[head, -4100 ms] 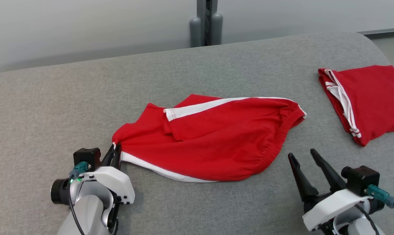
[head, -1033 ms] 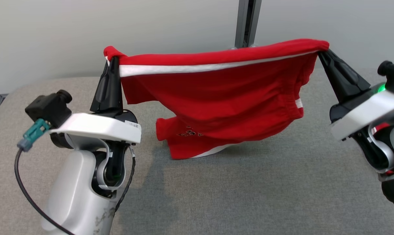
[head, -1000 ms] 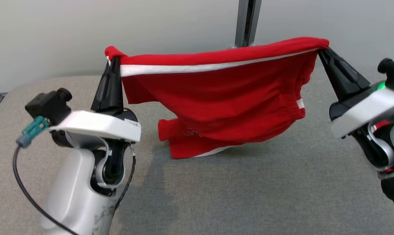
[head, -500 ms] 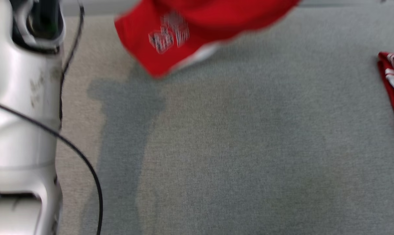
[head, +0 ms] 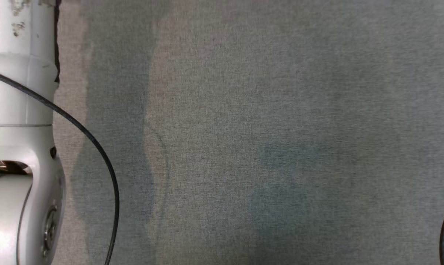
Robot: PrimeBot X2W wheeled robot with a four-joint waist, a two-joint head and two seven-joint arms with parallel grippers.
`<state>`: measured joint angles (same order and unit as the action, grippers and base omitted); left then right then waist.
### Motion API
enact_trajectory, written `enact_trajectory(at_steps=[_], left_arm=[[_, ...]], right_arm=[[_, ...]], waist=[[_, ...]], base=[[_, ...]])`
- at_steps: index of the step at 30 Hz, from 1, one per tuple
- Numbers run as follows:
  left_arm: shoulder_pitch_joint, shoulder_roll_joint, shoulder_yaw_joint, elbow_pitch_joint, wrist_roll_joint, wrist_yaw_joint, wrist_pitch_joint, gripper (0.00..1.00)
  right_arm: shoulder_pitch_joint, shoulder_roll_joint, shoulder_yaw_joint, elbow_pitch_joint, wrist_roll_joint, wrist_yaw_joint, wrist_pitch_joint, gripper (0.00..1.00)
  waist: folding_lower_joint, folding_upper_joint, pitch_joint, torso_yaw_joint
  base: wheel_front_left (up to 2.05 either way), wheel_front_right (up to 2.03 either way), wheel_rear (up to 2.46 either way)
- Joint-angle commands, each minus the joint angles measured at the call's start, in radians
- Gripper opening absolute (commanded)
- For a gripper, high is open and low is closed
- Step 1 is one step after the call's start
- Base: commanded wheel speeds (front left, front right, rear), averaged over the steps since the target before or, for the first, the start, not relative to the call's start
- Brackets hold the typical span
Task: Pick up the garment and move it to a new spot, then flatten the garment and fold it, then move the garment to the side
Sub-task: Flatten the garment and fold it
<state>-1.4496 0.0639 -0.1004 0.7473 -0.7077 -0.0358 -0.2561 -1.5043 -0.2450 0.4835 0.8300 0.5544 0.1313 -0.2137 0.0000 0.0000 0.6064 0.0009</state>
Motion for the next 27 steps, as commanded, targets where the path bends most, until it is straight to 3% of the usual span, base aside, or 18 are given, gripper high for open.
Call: enact_trajectory(at_steps=[1, 12, 27], left_arm=[[0.007, 0.009, 0.007, 0.004, -0.004, -0.005, -0.005, 0.00], [0.175, -0.007, 0.039, 0.073, 0.021, -0.050, -0.010, 0.00], [0.482, -0.008, -0.045, 0.164, 0.058, -0.075, -0.009, 0.00]], right_arm=[[0.013, -0.008, 0.002, 0.009, 0.001, -0.001, -0.010, 0.00], [0.142, -0.024, 0.142, 0.120, 0.134, -0.002, -0.037, 0.00], [0.421, -0.133, 0.392, -0.016, 0.390, -0.002, 0.089, 0.00]], waist=[[0.0000, 0.0000, 0.032, 0.007], [0.0000, 0.0000, 0.054, 0.043], [0.0000, 0.0000, -0.150, 0.042]], base=[[0.00, 0.00, 0.00], [0.00, 0.00, 0.00], [0.00, 0.00, 0.00]])
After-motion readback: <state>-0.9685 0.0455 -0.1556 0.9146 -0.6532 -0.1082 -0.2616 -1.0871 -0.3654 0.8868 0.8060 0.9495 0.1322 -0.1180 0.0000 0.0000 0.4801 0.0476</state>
